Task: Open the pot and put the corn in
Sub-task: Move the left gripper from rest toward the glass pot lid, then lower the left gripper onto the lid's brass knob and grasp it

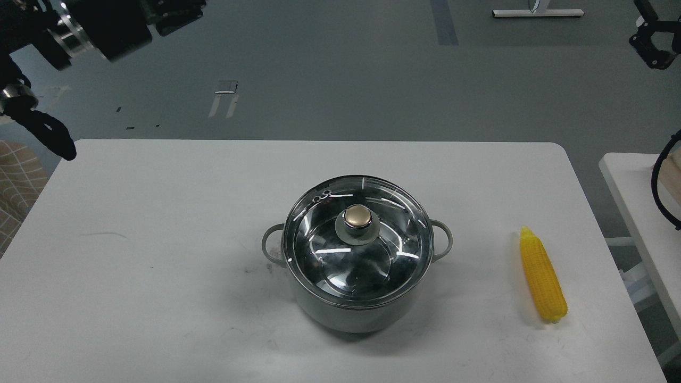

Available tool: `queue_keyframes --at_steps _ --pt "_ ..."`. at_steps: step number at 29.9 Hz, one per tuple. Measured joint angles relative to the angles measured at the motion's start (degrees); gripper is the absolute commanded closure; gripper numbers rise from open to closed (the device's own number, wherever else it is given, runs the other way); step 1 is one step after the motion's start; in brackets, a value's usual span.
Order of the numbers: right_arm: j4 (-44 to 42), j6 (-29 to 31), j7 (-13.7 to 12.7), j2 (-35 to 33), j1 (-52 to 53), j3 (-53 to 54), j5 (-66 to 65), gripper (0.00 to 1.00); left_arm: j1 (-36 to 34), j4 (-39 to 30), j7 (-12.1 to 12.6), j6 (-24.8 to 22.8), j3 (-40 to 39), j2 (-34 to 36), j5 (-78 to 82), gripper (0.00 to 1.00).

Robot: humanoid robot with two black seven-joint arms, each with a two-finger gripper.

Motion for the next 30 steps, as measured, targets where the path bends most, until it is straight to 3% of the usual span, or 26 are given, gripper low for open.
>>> queue_keyframes --at_steps 6,13,23,30 --pt "-0.07 0.0 0.0 -0.6 -0.01 0.88 0.07 0.0 2.25 -9.39 -0.13 1.65 3.94 -4.81 27.22 0.13" --pt "-0.15 0.0 0.0 -0.71 -0.16 1.22 0.08 0.0 3.24 -10.68 -0.67 7.22 11.33 -10.88 49.66 0.13" --pt "-0.2 0.0 0.0 -1.43 -0.18 1.44 0.15 0.0 4.09 -11.1 -1.63 15.87 22.52 -12.02 61.75 0.17" --pt "-0.2 0.0 0.0 -1.54 -0.24 1.98 0.17 0.0 7.66 -10.95 -1.62 17.25 23.12 -12.29 62.23 0.22"
